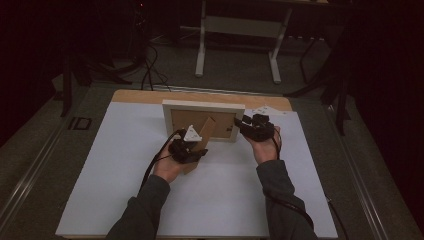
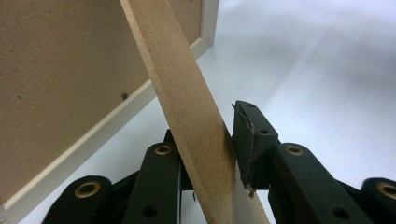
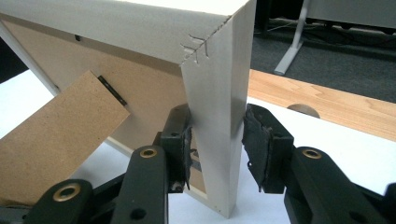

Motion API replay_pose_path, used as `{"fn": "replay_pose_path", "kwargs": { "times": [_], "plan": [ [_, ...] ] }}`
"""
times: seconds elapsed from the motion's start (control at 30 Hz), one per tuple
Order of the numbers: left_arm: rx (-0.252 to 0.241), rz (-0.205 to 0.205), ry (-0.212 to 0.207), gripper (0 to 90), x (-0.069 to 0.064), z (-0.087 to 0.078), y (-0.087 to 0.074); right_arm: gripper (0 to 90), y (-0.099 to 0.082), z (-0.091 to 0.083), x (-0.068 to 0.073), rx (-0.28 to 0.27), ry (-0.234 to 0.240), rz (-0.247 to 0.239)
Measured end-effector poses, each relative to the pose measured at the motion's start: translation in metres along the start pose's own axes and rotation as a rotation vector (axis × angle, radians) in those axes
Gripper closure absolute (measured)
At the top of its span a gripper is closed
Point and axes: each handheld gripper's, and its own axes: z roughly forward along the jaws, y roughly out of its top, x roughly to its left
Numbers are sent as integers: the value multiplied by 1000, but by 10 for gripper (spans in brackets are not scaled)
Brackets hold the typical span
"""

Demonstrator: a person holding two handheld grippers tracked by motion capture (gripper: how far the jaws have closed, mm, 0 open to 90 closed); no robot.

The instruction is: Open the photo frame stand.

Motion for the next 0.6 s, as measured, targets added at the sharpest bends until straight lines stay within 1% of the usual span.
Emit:
{"fn": "replay_pose_path", "kwargs": {
  "times": [0.07,0.33,0.47,0.53,0.6],
  "plan": [
    [1,5,1,727,0,0,-1,617,-1,-1,0,-1,2,0],
    [-4,-2,-5,726,-3,-2,-3,616,-3,-4,2,-5,6,5],
    [-21,-22,-12,726,0,-6,-4,615,-5,-5,2,-2,12,4],
    [-37,-38,-15,726,2,-9,-5,615,-5,-6,3,-4,10,0],
    [-41,-41,-14,727,3,-11,-5,615,-6,-6,3,-3,10,0]
  ]
}}
